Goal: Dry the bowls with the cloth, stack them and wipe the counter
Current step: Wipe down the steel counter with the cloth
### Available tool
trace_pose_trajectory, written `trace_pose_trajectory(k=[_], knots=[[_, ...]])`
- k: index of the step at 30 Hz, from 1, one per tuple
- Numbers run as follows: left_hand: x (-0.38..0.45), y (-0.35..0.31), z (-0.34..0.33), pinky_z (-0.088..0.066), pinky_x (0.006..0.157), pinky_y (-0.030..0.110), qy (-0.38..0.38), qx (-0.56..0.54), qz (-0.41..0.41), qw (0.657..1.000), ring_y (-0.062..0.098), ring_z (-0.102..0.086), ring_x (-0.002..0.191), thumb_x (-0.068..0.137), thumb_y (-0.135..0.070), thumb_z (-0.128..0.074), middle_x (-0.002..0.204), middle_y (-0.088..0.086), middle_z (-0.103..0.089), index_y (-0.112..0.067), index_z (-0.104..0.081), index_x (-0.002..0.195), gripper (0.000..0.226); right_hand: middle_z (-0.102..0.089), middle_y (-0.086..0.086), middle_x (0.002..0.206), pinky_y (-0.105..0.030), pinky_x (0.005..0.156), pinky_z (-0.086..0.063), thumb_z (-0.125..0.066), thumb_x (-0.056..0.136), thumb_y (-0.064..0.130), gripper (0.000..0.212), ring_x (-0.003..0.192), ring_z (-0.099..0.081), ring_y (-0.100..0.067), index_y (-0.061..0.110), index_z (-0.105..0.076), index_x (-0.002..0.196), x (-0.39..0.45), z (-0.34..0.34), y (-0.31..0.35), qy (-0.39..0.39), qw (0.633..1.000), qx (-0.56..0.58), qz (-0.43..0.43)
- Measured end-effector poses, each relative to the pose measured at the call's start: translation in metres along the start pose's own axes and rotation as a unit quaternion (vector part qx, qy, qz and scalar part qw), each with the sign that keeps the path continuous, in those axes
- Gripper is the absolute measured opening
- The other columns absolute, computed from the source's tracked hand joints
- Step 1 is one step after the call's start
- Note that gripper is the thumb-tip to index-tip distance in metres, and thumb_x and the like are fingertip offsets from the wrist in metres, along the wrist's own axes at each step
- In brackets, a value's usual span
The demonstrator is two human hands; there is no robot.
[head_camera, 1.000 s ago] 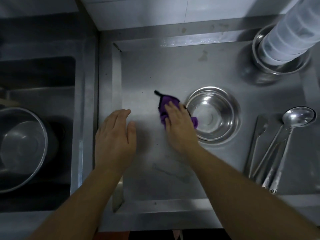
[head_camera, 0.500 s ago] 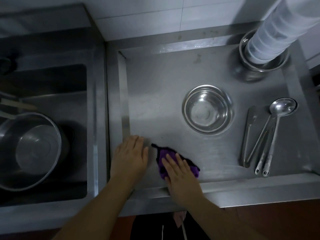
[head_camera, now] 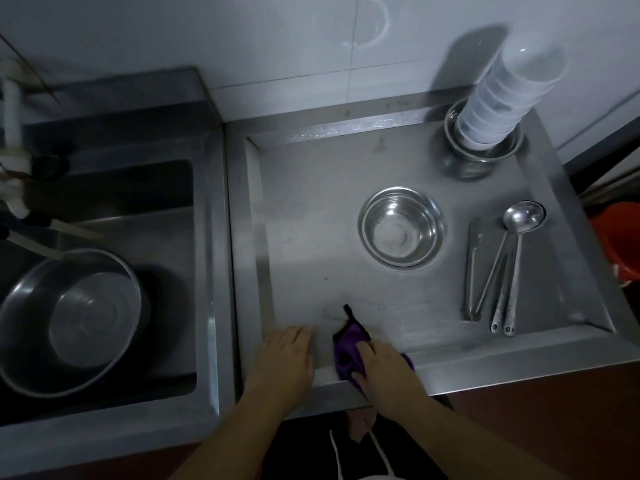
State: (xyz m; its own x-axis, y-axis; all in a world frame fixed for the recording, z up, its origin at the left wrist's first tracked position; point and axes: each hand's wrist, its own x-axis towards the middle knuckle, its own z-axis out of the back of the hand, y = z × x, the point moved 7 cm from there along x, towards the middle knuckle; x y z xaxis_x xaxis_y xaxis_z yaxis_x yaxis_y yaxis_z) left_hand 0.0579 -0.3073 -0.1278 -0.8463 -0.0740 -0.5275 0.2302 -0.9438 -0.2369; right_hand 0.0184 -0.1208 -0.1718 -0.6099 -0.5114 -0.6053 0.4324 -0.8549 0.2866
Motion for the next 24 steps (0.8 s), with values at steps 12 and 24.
trace_pose_trajectory(k=[12,24], knots=[[-0.011,-0.095,0.037,-0.037,0.117,0.031,-0.034,-0.082,-0.074,0.993,0.015,-0.044,0.141,0.101,-0.035,-0.055,0.159,-0.008,-0.042,-0.032,-0.032,0.161,0.064,-0.073,-0.012,0.111,-0.039,0.091,-0.056,-0.054,0.104,0.022,0.02,0.1,-0.069,-0.027,0.014,-0.072,0.105,-0.047,0.07,-0.065,0.035,0.86,0.473,-0.19],[-0.085,-0.257,0.093,-0.049,0.108,0.027,-0.178,-0.191,-0.089,0.961,0.002,-0.057,0.119,0.098,-0.042,-0.062,0.136,-0.018,-0.06,-0.042,-0.051,0.144,0.047,-0.075,-0.022,0.122,-0.044,0.09,-0.062,-0.064,0.092,0.057,0.054,0.104,-0.075,-0.035,0.011,-0.081,0.113,-0.183,0.143,-0.128,0.133,0.713,0.681,-0.105]])
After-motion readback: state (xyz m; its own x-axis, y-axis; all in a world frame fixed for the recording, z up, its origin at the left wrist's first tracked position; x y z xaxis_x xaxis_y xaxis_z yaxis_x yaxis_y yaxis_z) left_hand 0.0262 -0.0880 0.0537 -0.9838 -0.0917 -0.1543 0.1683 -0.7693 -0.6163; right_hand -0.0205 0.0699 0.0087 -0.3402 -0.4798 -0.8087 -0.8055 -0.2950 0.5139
